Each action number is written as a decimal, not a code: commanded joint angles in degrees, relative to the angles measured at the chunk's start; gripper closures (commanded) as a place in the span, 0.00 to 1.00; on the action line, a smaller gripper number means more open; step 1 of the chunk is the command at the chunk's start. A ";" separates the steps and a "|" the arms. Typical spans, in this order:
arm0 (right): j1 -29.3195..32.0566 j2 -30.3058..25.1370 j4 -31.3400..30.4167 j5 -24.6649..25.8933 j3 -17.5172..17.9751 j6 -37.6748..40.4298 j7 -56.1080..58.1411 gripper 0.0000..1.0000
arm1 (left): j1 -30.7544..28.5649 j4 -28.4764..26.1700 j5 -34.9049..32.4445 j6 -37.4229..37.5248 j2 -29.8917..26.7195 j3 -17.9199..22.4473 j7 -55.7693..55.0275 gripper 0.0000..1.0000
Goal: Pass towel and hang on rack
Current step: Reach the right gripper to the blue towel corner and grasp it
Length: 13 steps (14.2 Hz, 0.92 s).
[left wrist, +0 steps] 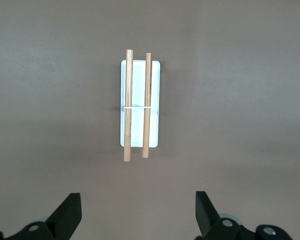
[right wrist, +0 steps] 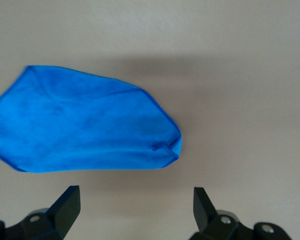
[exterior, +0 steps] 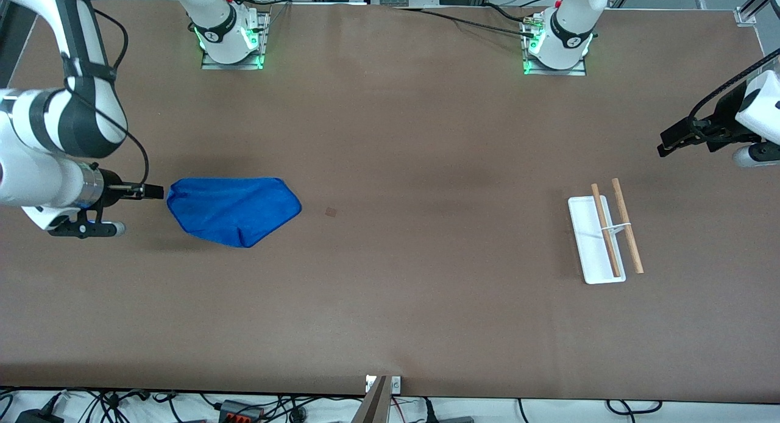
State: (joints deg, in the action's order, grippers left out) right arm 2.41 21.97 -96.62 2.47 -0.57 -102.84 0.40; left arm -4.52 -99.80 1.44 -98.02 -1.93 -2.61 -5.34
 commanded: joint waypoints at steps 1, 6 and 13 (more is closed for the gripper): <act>2.50 4.56 1.17 -0.19 0.22 0.71 0.31 0.00 | -0.49 2.15 1.28 1.61 0.88 -0.12 0.59 0.00; 5.76 13.53 0.82 -0.28 0.22 -0.34 0.57 0.01 | -0.49 2.15 1.28 1.61 0.88 -0.12 0.59 0.00; 7.60 18.36 0.74 -0.80 0.22 -3.42 0.74 0.31 | -0.49 2.15 1.20 1.61 0.88 -0.03 0.51 0.00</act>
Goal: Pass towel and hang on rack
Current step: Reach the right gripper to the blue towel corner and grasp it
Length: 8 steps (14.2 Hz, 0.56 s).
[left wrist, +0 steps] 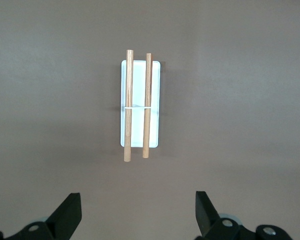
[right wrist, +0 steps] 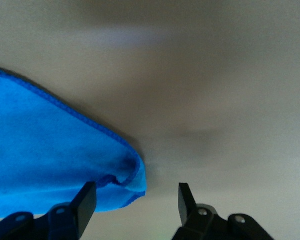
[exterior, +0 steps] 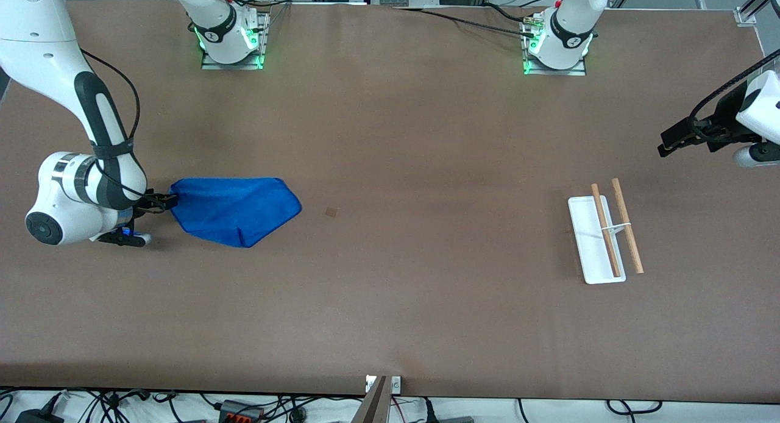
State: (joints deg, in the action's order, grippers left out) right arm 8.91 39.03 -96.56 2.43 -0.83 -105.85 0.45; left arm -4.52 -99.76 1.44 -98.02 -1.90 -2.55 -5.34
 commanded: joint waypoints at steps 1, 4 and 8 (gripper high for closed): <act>1.20 1.66 0.67 -0.85 0.48 -0.50 0.69 0.34 | -0.49 2.11 1.28 1.61 0.84 -0.09 0.51 0.00; 1.29 1.83 0.33 -0.85 0.48 -0.50 0.87 0.50 | -0.49 2.11 1.28 1.61 0.84 -0.09 0.51 0.00; 1.29 1.83 -0.12 -0.85 0.48 -0.50 0.87 0.62 | -0.49 2.11 1.28 1.61 0.84 -0.09 0.51 0.00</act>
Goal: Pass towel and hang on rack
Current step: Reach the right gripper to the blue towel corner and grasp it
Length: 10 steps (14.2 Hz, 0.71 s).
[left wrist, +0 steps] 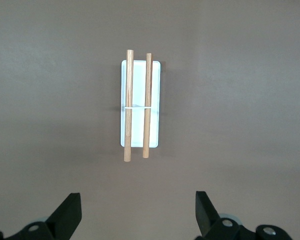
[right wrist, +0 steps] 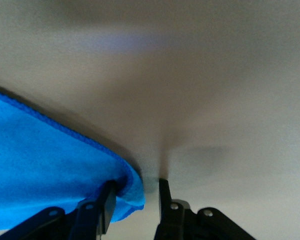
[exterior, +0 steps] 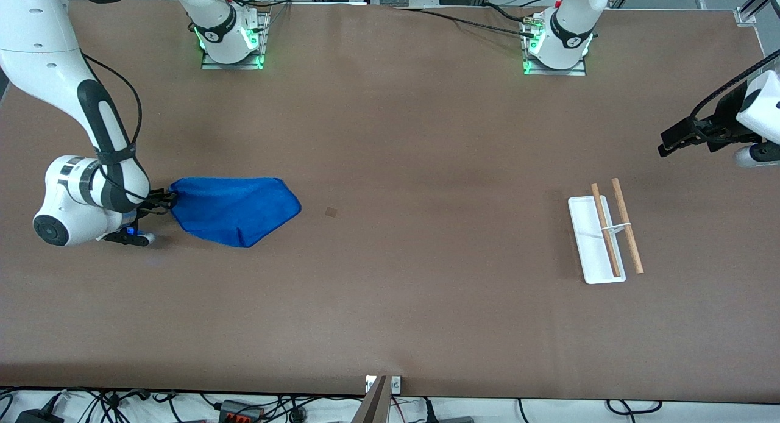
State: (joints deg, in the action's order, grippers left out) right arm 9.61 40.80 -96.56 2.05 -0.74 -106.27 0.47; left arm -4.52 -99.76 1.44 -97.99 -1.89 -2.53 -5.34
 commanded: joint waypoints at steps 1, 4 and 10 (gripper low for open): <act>0.59 0.07 -0.12 -0.47 0.47 0.10 0.85 0.63 | -0.49 2.02 1.28 1.57 0.84 -0.11 0.51 0.00; 0.59 0.07 -0.12 -0.47 0.65 0.36 0.85 0.76 | -0.49 2.02 1.28 1.57 0.84 -0.11 0.51 0.00; -0.38 -1.59 2.50 -1.17 1.26 4.38 4.10 1.00 | -0.49 2.02 1.28 1.66 0.84 -0.11 0.51 0.00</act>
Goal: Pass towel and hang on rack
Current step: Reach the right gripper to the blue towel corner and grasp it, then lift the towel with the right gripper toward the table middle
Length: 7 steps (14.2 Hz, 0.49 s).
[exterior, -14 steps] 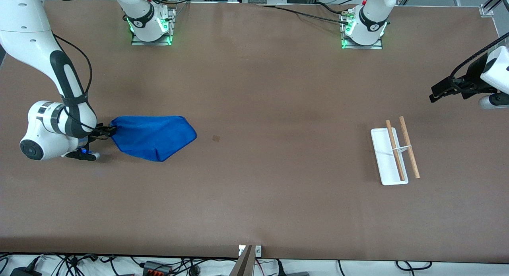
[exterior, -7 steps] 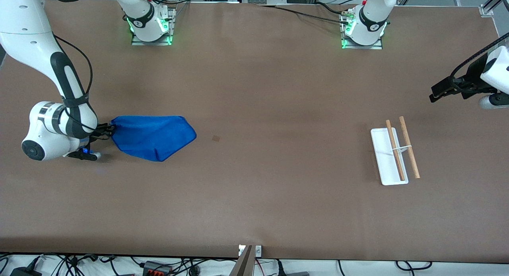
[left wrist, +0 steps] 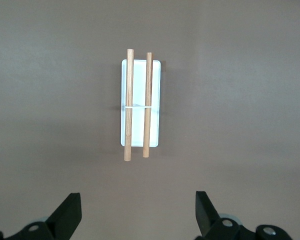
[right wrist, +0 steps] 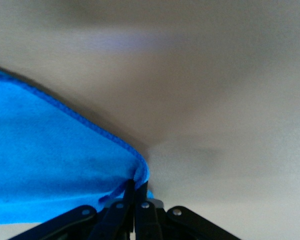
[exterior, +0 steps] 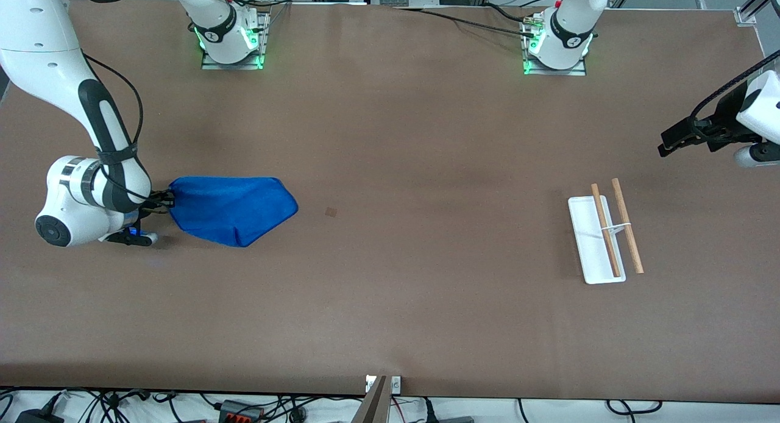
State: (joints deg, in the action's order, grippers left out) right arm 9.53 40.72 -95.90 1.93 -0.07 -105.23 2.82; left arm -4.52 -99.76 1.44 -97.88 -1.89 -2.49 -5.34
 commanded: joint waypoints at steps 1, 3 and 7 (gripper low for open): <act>-0.22 -2.13 4.38 -1.40 2.60 7.36 1.76 1.00 | -0.57 2.02 1.28 1.55 0.83 -0.15 0.51 0.00; -0.39 -3.10 13.50 -1.84 6.90 17.90 1.31 1.00 | -0.57 2.02 1.28 1.81 0.83 -0.15 0.51 0.00; -0.66 -3.19 29.61 -1.85 21.30 27.88 -1.48 1.00 | -0.48 2.11 1.28 3.12 0.83 -0.15 0.51 0.00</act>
State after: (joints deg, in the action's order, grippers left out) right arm 8.86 36.28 -73.10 0.23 15.12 -80.47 2.93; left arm -4.53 -99.76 1.44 -97.10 -1.88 -2.47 -5.34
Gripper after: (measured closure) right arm 0.982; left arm 0.000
